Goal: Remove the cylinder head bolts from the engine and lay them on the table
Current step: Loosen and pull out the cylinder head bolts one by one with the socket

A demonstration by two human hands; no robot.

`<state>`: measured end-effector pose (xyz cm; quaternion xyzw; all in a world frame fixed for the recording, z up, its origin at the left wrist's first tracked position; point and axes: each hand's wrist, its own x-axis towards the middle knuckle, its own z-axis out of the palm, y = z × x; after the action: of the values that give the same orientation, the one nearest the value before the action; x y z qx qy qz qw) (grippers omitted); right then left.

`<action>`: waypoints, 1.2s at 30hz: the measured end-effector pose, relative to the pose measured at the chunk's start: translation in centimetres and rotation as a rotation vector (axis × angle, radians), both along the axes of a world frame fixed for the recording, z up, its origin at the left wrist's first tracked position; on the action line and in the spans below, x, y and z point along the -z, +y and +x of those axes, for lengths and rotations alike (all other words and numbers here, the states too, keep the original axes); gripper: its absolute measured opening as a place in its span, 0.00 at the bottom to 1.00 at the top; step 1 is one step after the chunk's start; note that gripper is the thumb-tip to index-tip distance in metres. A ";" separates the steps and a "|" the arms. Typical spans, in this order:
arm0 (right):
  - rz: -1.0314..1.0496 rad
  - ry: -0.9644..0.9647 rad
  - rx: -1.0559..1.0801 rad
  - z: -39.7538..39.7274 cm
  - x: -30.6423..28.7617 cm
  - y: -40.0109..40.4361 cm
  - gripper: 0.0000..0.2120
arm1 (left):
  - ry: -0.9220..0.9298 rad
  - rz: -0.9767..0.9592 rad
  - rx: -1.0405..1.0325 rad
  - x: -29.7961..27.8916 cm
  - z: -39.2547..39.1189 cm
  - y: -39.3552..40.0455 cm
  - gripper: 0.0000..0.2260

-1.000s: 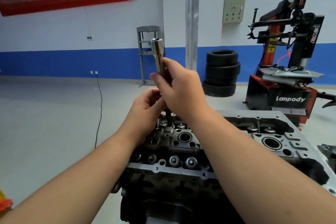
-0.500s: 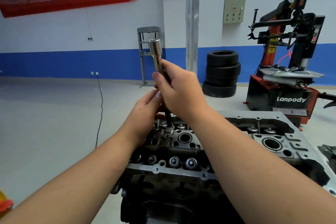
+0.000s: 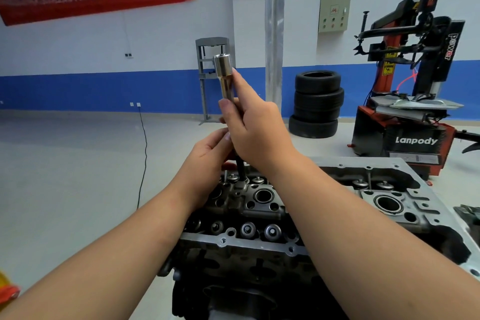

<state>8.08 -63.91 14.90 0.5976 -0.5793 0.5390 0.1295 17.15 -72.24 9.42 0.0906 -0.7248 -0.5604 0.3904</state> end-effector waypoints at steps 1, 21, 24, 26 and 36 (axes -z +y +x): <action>-0.012 0.013 0.001 0.0 0.0 0.0 0.24 | 0.005 -0.010 -0.019 0.0 0.0 0.0 0.10; -0.082 -0.028 -0.007 0.3 0.1 0.0 0.21 | 0.000 -0.012 -0.046 -0.1 -0.1 0.1 0.10; -0.028 -0.051 -0.056 0.4 0.0 0.3 0.24 | -0.008 -0.021 -0.006 -0.1 0.2 0.1 0.12; -0.045 -0.056 -0.055 0.4 0.0 0.5 0.24 | 0.009 -0.039 -0.035 0.0 0.2 0.2 0.10; -0.047 -0.098 -0.047 0.3 0.0 0.2 0.19 | 0.001 -0.024 0.006 0.3 0.0 -0.3 0.11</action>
<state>8.34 -63.74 14.93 0.5808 -0.5578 0.5840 0.1022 17.16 -72.55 9.17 0.0834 -0.7317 -0.5529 0.3899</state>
